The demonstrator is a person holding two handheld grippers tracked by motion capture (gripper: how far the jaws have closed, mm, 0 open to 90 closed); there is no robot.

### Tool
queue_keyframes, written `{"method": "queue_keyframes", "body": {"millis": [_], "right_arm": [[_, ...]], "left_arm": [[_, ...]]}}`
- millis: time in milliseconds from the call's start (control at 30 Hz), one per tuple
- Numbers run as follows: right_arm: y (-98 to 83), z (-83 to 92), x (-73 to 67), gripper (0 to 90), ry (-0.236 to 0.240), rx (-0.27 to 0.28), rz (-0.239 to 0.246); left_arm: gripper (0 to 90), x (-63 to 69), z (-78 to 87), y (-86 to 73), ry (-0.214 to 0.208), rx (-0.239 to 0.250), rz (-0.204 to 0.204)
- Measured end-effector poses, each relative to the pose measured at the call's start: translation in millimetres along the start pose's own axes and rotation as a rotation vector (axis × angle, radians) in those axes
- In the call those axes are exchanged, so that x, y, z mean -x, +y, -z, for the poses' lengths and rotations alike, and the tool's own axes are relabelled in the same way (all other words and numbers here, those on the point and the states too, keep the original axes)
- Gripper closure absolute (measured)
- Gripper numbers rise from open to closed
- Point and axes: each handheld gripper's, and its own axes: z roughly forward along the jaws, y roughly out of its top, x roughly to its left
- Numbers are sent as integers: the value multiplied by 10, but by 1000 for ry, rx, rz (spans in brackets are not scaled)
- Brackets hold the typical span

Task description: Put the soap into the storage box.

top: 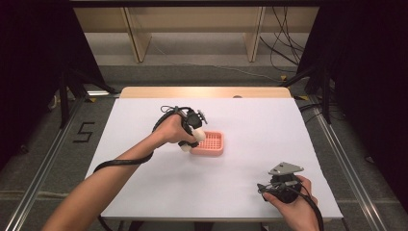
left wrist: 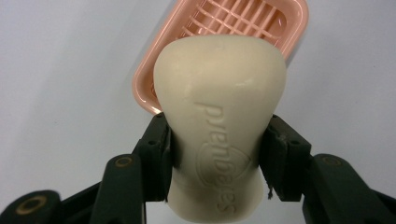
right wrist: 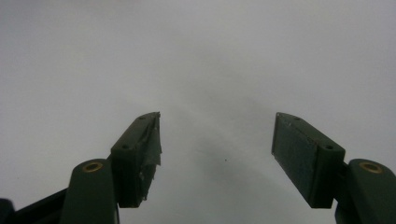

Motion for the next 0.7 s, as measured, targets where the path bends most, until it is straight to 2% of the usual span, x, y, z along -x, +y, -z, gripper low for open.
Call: {"method": "queue_keyframes", "body": {"millis": [167,700], "right_arm": [[-3,-1,0,335,1,-5,-5],[-7,-4,3,335,2,-6,-10]], "left_arm": [[493,-8,-11,41,7,-3,-20],[493,-61,-63,105,14,1,-25]]}}
